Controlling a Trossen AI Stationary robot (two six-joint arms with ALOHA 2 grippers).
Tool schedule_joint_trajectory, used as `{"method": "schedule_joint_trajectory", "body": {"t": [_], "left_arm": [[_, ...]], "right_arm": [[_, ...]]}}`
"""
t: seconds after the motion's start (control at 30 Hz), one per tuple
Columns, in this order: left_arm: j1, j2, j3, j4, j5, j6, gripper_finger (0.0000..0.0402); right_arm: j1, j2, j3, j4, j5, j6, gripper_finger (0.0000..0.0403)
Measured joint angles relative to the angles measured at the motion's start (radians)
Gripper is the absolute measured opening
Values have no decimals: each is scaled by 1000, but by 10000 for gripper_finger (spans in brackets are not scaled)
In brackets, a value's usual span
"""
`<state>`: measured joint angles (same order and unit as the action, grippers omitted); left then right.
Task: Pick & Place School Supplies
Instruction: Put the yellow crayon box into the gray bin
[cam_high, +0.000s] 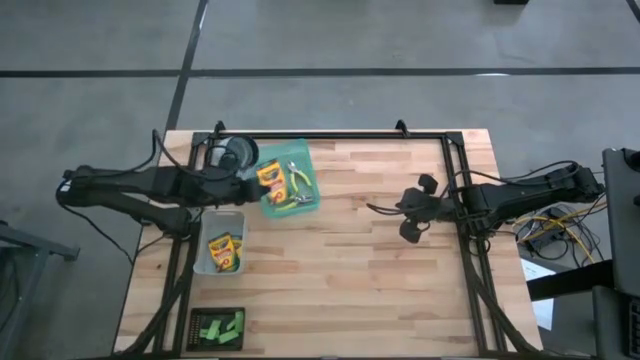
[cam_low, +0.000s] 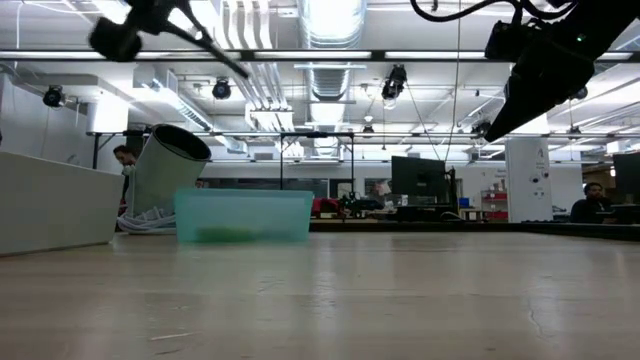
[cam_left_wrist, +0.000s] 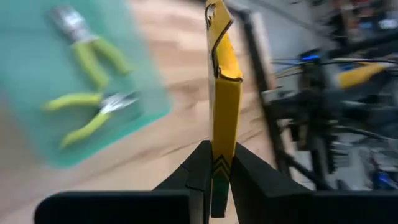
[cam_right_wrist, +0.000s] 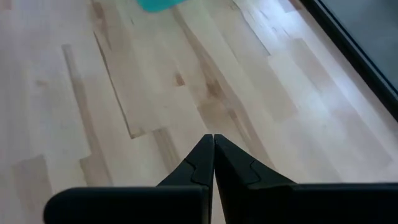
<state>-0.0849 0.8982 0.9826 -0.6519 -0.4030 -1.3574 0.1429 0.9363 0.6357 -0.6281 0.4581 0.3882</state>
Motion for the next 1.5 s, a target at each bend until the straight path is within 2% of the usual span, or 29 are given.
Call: {"method": "schedule_joint_trajectory", "body": {"t": [0.13, 0.33, 0.57, 0.7, 0.83, 0.9, 1.13, 1.33, 1.5], "left_arm": [[-3, 11, 57, -215, 40, -118, 41], [-3, 71, 179, -542, 160, -246, 41], [-3, 204, 301, -936, 393, -381, 41], [-3, 253, 272, -859, 490, -374, 41], [-2, 343, 246, -923, 610, -370, 41], [-2, 374, 224, -912, 636, -327, 41], [-1, 475, 145, -912, 632, -206, 41], [-1, 510, 99, -895, 625, -190, 41], [-1, 516, 77, -865, 515, -238, 41]], "right_arm": [[0, 0, -3, -1, 18, -4, 8], [-1, 0, -4, -5, 64, -7, 8], [-21, 0, -4, -4, 77, -7, 8], [-35, 0, -4, -4, 77, -7, 8], [-44, 1, -5, 0, 77, -7, 8], [-45, 1, -5, 0, 76, -6, 8], [-46, 1, -5, 2, 76, -6, 8], [-46, 1, -5, 2, 69, -3, 8], [-46, 1, -5, 3, 68, -3, 8]]}}
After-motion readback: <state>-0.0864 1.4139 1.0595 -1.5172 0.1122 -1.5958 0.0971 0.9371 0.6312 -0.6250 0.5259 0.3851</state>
